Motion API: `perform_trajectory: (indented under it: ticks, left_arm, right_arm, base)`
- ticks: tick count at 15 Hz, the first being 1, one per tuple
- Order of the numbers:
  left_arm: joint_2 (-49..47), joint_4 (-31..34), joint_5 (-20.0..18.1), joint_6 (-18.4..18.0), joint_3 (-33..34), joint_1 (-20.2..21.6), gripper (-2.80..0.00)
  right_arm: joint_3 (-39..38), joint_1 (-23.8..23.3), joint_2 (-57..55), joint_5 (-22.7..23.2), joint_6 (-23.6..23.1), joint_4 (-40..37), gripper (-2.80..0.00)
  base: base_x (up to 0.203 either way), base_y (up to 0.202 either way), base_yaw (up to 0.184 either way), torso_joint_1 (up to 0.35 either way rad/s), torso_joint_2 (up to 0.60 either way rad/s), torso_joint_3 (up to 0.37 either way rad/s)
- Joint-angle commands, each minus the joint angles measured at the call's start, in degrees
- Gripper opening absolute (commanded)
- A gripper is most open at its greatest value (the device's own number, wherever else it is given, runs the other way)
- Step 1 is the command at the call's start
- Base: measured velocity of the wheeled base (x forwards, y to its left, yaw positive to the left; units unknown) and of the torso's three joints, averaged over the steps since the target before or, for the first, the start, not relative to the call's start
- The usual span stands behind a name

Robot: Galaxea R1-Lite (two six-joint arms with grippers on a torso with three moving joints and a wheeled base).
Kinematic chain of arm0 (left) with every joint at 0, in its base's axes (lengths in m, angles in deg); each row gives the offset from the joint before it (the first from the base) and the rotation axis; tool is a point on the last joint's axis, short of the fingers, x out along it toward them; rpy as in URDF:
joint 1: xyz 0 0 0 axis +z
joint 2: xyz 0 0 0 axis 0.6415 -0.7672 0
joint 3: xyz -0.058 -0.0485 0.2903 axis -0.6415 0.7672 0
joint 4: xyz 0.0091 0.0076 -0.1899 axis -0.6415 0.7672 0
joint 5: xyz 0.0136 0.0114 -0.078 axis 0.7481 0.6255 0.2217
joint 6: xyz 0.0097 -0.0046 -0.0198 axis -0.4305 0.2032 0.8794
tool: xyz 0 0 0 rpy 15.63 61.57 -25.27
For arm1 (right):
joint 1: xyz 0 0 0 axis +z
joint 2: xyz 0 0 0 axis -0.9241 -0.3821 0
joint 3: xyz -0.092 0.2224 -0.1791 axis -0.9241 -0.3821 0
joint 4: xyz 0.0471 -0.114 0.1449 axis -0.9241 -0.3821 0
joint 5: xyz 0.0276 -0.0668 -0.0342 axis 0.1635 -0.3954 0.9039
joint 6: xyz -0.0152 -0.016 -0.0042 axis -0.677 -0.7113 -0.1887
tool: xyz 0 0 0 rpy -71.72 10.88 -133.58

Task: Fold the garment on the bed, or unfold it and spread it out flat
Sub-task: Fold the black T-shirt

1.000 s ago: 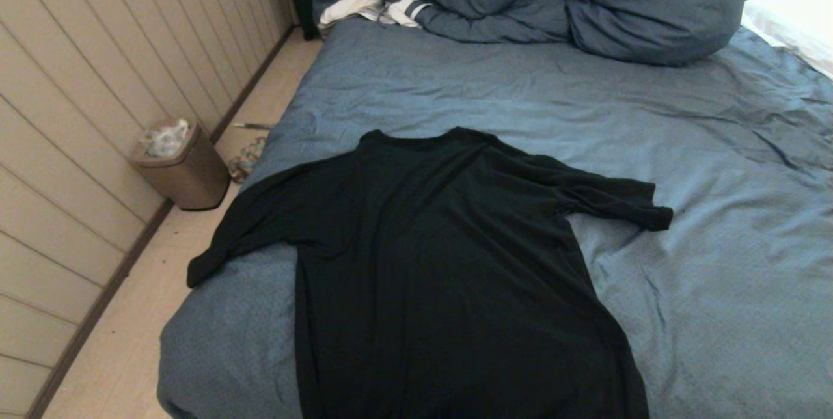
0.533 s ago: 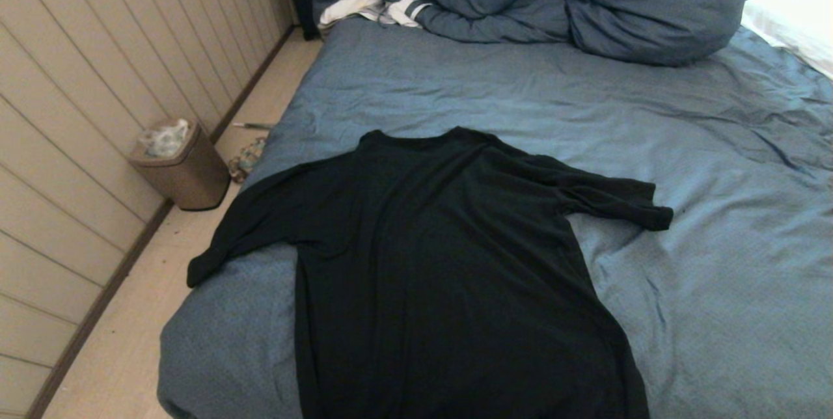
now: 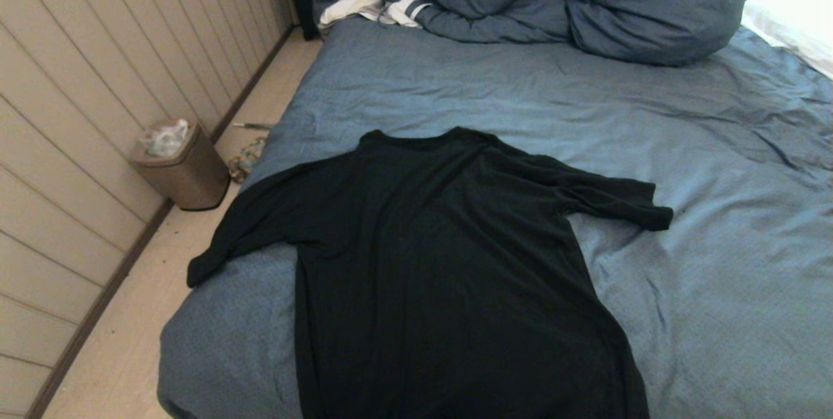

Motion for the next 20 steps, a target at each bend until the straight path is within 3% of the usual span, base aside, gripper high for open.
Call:
perform_trajectory:
  ticks: [1, 6, 10, 15, 20]
  left_arm:
    - [-0.01, 0.24, -0.12, 0.06, -0.03, 0.0, -2.8]
    - [-0.01, -0.02, -0.29, 0.23, 0.06, 0.0, -2.8]
    - [-0.01, -0.02, -0.29, 0.23, 0.06, 0.0, -2.8]
    - [-0.01, -0.02, -0.29, 0.32, 0.06, 0.0, -2.8]
    - [0.07, -0.11, -0.2, 0.66, 0.06, 0.0, -2.8]
  right_arm:
    - [-0.17, 0.02, -0.22, 0.17, 0.28, 0.17, -2.8]
    - [-0.39, 0.02, -0.22, 2.62, 8.48, 0.26, -2.8]
    - [-0.43, 0.11, -1.52, 7.09, 6.92, 0.84, -2.8]
    - [-0.7, 0.11, -3.52, 9.28, 3.22, 1.99, -2.8]
    - [-3.27, 0.07, 0.12, 0.83, 3.18, 3.92, -2.8]
  base:
    - [0.0, 0.0, 0.0, 0.0, 0.0, 0.0]
    - [0.0, 0.0, 0.0, 0.0, 0.0, 0.0]
    - [0.0, 0.0, 0.0, 0.0, 0.0, 0.0]
    - [0.0, 0.0, 0.0, 0.0, 0.0, 0.0]
    - [0.0, 0.0, 0.0, 0.0, 0.0, 0.0]
